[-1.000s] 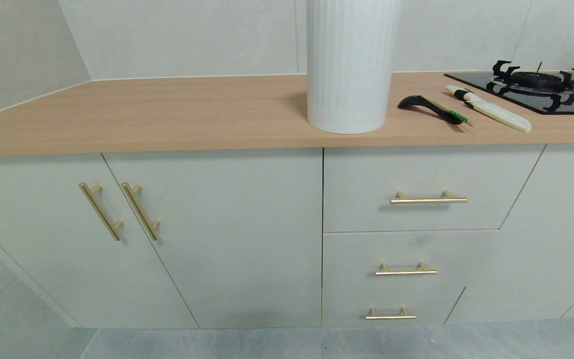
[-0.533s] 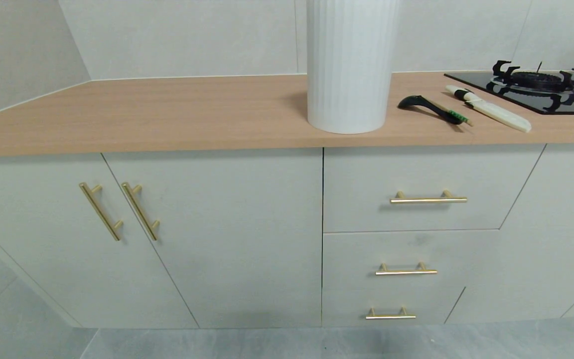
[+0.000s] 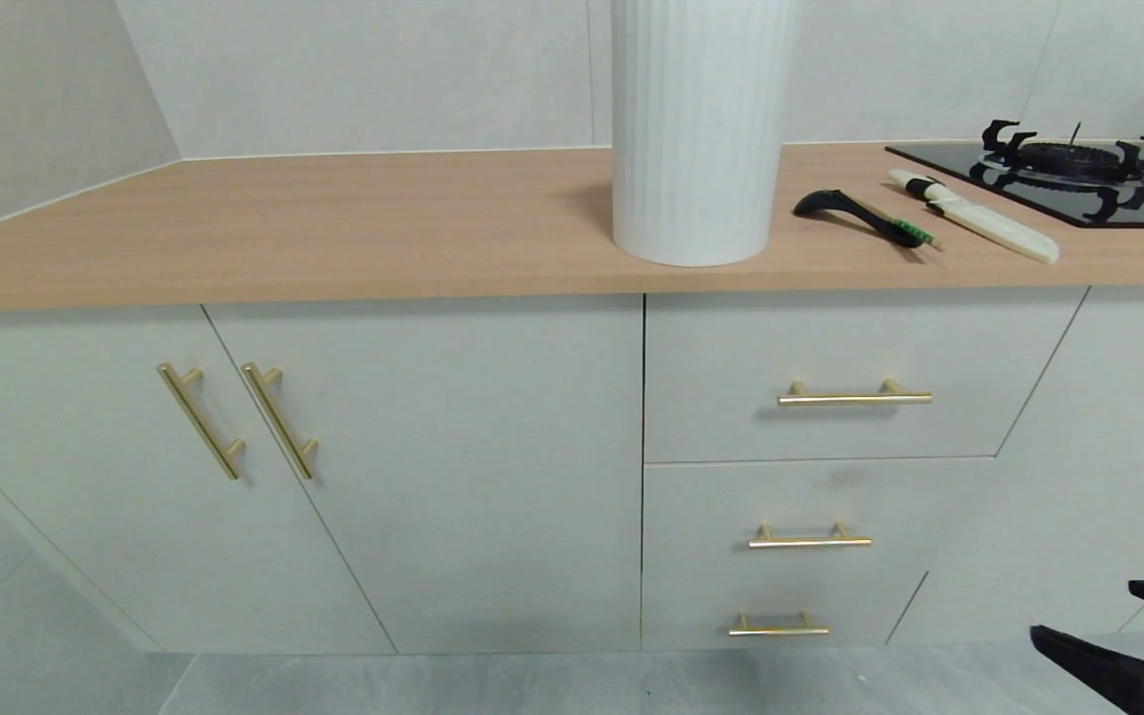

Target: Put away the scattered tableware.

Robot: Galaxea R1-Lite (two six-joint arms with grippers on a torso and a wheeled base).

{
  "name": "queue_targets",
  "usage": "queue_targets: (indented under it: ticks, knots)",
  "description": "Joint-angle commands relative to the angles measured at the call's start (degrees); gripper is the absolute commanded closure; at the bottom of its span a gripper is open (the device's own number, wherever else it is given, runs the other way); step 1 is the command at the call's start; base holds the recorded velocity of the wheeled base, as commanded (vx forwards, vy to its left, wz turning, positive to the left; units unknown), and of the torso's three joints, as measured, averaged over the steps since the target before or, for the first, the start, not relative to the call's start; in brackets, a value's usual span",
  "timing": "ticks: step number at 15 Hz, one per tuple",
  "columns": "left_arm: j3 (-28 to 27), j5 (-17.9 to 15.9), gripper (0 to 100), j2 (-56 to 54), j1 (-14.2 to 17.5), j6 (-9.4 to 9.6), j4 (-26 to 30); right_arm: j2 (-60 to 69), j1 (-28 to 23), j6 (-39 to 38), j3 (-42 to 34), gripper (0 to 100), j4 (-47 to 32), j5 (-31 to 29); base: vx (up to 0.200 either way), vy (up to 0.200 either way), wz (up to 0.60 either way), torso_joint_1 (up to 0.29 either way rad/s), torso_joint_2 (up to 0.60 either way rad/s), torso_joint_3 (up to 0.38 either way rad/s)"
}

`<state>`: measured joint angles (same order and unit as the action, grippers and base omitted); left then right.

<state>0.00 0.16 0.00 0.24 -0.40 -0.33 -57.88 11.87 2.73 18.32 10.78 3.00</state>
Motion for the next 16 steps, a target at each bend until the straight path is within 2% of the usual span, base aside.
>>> queue_targets:
  ticks: [1,3,6,8,16]
  knots:
    - [0.0,0.0,0,0.1,0.0,0.05,0.0,-16.8,0.4,0.1,3.8,0,6.1,-0.2,0.000,0.000,0.00,0.000,0.00,0.000]
    - [0.0,0.0,0,0.1,0.0,-0.04,0.0,-25.2,0.5,0.1,8.5,0,10.1,-0.5,0.000,0.000,0.00,0.000,0.00,0.000]
    - [0.0,0.0,0,0.0,0.0,0.05,0.0,-32.9,3.1,-0.1,13.6,0,10.5,-1.5,0.000,0.000,0.00,0.000,0.00,0.000]
    - [0.0,0.0,0,0.1,0.0,-0.04,0.0,-37.5,3.9,0.0,14.2,0,11.5,-3.9,0.000,0.000,0.00,0.000,0.00,0.000]
    - [0.0,0.0,0,0.1,0.0,0.05,0.0,-51.3,4.6,-1.9,13.2,0,22.8,-4.2,0.000,0.000,0.00,0.000,0.00,0.000]
